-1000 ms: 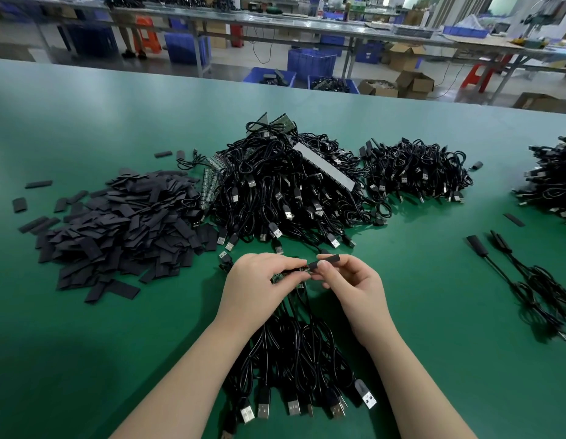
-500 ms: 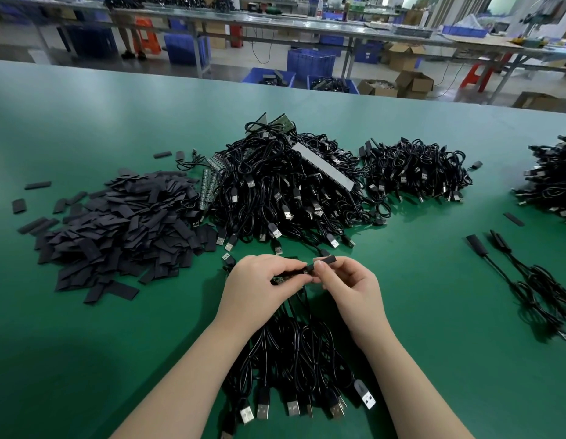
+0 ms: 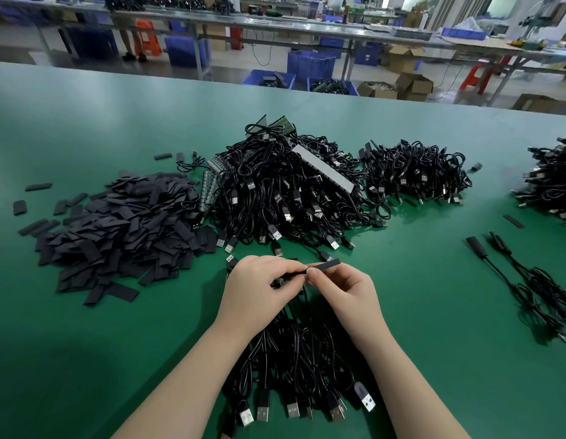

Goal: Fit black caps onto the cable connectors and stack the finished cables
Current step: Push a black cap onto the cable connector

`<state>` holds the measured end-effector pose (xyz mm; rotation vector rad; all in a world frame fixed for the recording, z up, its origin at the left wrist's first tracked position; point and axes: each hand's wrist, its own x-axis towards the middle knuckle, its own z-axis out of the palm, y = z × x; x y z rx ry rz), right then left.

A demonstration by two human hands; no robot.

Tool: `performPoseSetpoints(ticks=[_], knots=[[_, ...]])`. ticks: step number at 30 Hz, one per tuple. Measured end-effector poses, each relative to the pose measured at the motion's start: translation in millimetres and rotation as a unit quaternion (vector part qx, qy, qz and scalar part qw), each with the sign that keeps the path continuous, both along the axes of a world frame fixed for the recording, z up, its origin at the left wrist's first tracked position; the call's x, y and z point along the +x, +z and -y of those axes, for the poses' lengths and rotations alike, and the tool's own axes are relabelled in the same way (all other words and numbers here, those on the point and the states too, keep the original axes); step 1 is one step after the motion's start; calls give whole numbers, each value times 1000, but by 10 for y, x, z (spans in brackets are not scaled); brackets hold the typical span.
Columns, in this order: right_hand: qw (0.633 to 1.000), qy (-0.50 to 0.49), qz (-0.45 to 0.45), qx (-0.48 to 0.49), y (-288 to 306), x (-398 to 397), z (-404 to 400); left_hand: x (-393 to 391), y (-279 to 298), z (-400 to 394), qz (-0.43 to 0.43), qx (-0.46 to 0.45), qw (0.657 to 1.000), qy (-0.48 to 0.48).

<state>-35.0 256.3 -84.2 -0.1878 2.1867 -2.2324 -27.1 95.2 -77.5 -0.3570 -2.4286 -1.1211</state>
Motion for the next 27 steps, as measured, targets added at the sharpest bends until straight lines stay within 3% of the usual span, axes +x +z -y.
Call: performPoseSetpoints(ticks=[12,17,27], knots=[[1000,1,11,24,12,0,10,4,-12,-10,-46,5,999,14],[999,-14,15,-32,19,-2,17,-6,-20,-18,-37,10,999,25],[1000,-16,-5,9,8,5,8,-5,-21,-7,-53,9,999,0]])
